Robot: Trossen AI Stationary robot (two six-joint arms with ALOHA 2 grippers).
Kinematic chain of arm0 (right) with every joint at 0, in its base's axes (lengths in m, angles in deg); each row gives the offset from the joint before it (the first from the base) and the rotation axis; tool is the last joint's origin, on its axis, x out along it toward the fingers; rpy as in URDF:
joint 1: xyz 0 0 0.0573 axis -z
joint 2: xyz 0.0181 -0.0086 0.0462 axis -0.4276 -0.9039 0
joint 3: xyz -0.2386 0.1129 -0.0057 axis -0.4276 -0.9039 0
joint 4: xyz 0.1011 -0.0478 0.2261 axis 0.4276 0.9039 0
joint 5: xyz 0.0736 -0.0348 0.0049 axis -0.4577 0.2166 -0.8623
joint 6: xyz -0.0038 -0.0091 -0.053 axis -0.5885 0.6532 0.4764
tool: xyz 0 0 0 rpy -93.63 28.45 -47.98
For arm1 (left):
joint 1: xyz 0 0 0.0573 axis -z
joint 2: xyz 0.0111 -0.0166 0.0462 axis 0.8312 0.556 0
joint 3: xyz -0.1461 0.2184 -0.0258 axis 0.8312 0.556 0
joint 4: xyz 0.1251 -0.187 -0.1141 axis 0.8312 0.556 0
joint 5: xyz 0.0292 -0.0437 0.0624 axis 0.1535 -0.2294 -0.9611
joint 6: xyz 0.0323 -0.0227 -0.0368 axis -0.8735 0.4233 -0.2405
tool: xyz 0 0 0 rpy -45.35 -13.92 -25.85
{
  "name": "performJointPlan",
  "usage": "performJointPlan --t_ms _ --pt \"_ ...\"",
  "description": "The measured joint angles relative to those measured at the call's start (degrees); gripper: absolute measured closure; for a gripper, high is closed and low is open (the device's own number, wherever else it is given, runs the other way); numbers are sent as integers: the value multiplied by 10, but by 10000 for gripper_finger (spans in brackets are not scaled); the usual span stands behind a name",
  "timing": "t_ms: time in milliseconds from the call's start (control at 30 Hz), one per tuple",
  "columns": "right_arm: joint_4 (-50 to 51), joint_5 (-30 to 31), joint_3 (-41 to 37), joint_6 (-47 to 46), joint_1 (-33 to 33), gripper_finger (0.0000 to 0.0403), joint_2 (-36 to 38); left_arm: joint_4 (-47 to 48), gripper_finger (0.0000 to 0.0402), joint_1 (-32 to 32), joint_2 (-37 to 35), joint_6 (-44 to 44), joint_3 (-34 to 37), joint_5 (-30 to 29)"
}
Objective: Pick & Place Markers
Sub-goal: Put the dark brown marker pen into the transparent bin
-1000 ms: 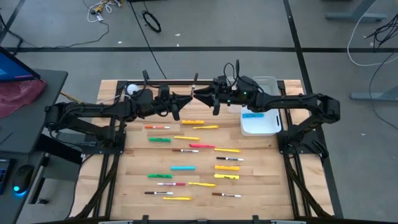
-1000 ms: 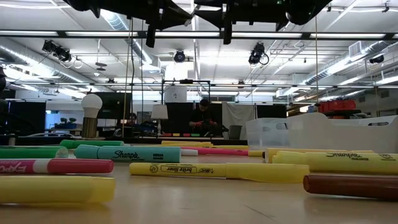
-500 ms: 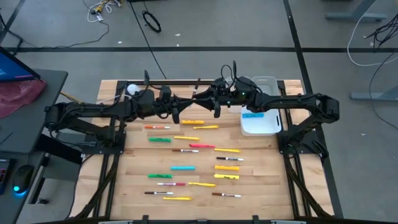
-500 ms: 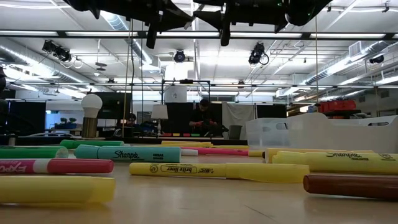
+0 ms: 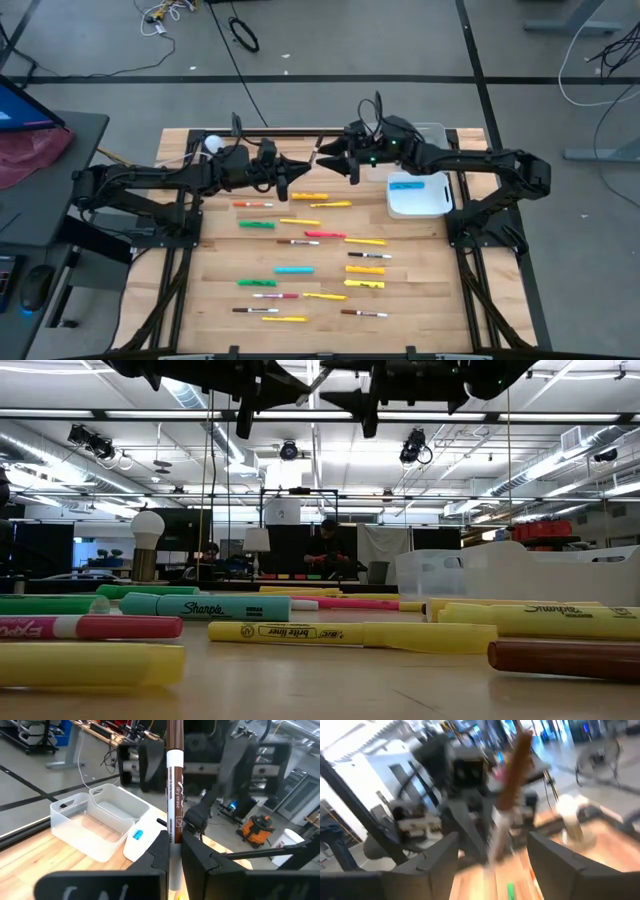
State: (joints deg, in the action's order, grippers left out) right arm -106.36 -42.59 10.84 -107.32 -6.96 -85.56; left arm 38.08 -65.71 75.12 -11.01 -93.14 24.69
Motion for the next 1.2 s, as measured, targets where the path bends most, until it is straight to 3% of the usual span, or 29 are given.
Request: performJointPlan --t_ms 233,633,767,867,1000,1200 --pt "-17 34 0 7 -8 205 0 0 368 0 0 0 0 15" --pt "-43 37 0 45 -8 325 0 0 362 1 0 -16 -1 26" --pt "-47 37 0 44 -8 380 1 2 345 0 0 -19 -1 22" --pt "-37 37 0 47 -3 384 16 3 319 0 -1 -16 -1 6" --pt "48 54 0 44 38 383 69 35 273 0 -1 -15 -1 -17" --pt "315 98 0 45 163 383 134 66 221 0 -1 -15 -1 -49"
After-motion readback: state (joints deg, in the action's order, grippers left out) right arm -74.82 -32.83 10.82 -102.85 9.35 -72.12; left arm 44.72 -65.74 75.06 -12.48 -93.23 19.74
